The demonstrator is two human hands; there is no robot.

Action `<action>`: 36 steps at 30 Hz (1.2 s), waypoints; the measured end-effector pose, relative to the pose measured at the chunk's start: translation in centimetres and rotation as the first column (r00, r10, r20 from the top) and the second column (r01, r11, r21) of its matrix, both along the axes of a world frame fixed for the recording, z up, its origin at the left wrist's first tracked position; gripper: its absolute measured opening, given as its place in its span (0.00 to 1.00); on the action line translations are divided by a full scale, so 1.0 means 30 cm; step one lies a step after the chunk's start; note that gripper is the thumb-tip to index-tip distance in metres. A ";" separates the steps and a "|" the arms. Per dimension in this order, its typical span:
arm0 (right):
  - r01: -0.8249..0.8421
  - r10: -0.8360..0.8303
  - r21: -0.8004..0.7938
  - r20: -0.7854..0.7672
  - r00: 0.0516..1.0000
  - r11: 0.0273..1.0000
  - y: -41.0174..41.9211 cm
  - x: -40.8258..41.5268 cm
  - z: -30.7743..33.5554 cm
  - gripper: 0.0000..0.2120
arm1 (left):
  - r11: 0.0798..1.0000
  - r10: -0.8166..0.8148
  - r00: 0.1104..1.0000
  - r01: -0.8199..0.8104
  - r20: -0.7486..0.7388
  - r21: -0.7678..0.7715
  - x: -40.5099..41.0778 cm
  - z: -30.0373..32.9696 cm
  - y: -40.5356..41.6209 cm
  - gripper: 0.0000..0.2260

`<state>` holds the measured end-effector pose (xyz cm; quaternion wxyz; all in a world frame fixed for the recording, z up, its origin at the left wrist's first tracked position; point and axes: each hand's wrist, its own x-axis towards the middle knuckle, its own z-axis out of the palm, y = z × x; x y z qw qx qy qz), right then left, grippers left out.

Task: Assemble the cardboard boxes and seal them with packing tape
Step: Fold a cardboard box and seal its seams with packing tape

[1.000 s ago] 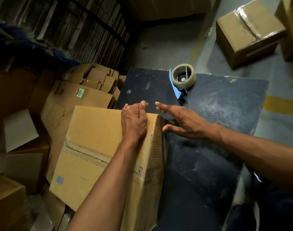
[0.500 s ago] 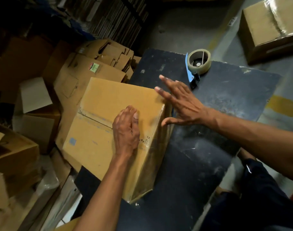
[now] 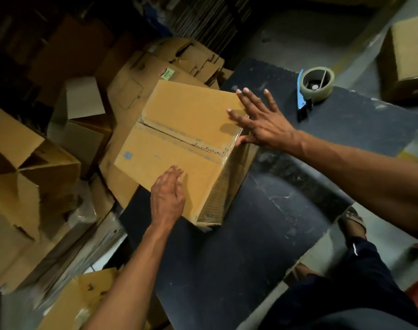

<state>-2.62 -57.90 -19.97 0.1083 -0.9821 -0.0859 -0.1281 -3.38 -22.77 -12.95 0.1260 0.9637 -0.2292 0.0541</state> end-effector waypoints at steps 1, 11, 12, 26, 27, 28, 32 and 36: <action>-0.004 0.004 0.023 0.003 1.000 1.000 0.031 -0.013 0.011 0.46 | 0.999 -0.021 1.000 0.020 0.017 0.040 -0.032 0.001 0.048 0.20; -0.165 0.166 -0.027 0.071 0.984 0.986 0.188 -0.053 -0.054 0.51 | 0.906 -0.233 0.964 0.262 -0.126 0.331 -0.141 -0.046 0.237 0.48; -0.168 0.169 -0.026 0.062 0.984 0.985 0.194 -0.064 -0.046 0.53 | 0.912 -0.232 0.966 0.257 -0.112 0.319 -0.137 -0.045 0.233 0.48; -0.383 0.390 -0.075 0.172 0.904 0.921 0.483 -0.167 -0.083 0.48 | 0.939 -0.157 0.986 0.167 -0.058 0.300 -0.141 -0.043 0.195 0.37; -0.390 0.397 -0.077 0.169 0.902 0.918 0.477 -0.169 -0.075 0.49 | 0.939 -0.157 0.986 0.168 -0.059 0.300 -0.142 -0.040 0.195 0.38; -0.379 0.381 -0.050 0.165 0.910 0.924 0.479 -0.174 -0.065 0.50 | 0.939 -0.159 0.986 0.169 -0.057 0.299 -0.144 -0.039 0.195 0.38; -0.319 0.313 0.020 0.150 0.938 0.948 0.532 -0.209 -0.044 0.49 | 0.941 -0.159 0.985 0.171 -0.066 0.291 -0.144 -0.034 0.194 0.40; -0.318 0.316 -0.008 0.121 0.941 0.948 0.549 -0.220 -0.079 0.50 | 0.934 -0.151 0.984 0.174 -0.098 0.311 -0.148 -0.030 0.193 0.42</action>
